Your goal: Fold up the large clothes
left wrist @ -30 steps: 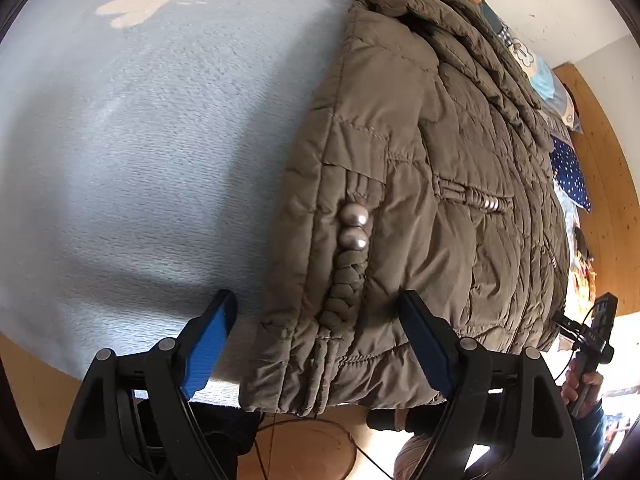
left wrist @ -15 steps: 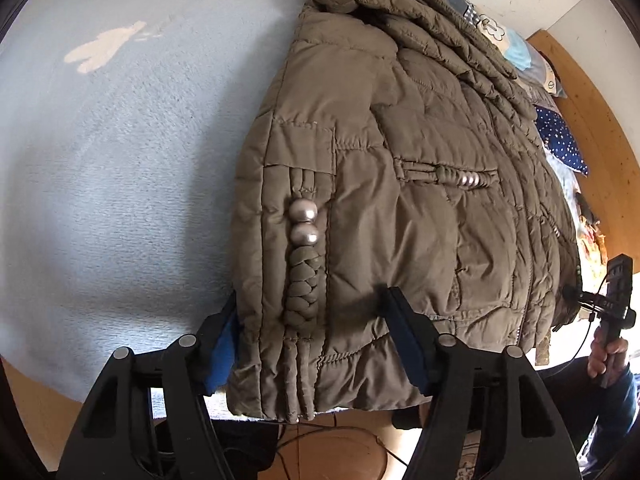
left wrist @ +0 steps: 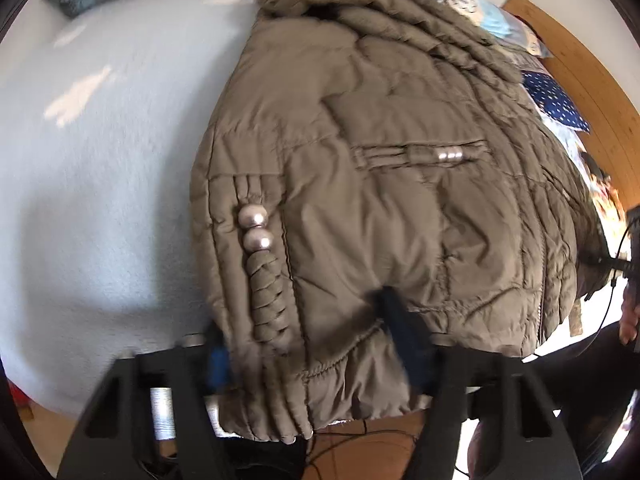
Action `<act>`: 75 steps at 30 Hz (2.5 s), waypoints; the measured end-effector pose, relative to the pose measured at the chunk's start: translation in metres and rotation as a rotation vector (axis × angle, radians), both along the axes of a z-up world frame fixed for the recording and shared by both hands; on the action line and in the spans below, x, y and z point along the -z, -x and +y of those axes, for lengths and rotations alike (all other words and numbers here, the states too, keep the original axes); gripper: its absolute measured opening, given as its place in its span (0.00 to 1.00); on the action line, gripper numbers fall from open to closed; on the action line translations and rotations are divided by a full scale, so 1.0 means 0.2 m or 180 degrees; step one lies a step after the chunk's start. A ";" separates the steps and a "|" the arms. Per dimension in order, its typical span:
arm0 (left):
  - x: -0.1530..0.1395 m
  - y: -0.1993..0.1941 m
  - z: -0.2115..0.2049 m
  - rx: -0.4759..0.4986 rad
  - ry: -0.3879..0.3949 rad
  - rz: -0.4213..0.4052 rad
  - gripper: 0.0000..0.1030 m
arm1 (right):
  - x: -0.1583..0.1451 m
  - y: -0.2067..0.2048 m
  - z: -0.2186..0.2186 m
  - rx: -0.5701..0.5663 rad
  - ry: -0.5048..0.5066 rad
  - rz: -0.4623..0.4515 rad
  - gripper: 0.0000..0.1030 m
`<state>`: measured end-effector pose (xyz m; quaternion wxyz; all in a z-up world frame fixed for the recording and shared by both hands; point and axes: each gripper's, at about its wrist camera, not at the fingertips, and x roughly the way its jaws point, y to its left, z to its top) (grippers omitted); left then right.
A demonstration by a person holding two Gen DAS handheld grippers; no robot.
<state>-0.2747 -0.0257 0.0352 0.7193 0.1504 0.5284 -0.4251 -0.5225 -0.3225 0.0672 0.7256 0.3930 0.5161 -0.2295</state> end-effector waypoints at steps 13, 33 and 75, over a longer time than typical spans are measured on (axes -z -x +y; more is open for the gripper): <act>-0.19 0.11 0.12 0.0006 0.0278 -0.0178 0.17 | -0.27 0.10 0.14 0.0106 0.0195 -0.0704 0.15; -0.04 0.05 0.00 0.0046 -0.0019 -0.0182 0.19 | -0.14 0.00 0.05 0.0023 0.0064 -0.0358 0.16; -0.73 -0.21 0.04 -0.0321 0.1434 -0.0515 0.18 | -0.72 -0.06 -0.05 0.0165 0.0522 -0.2102 0.15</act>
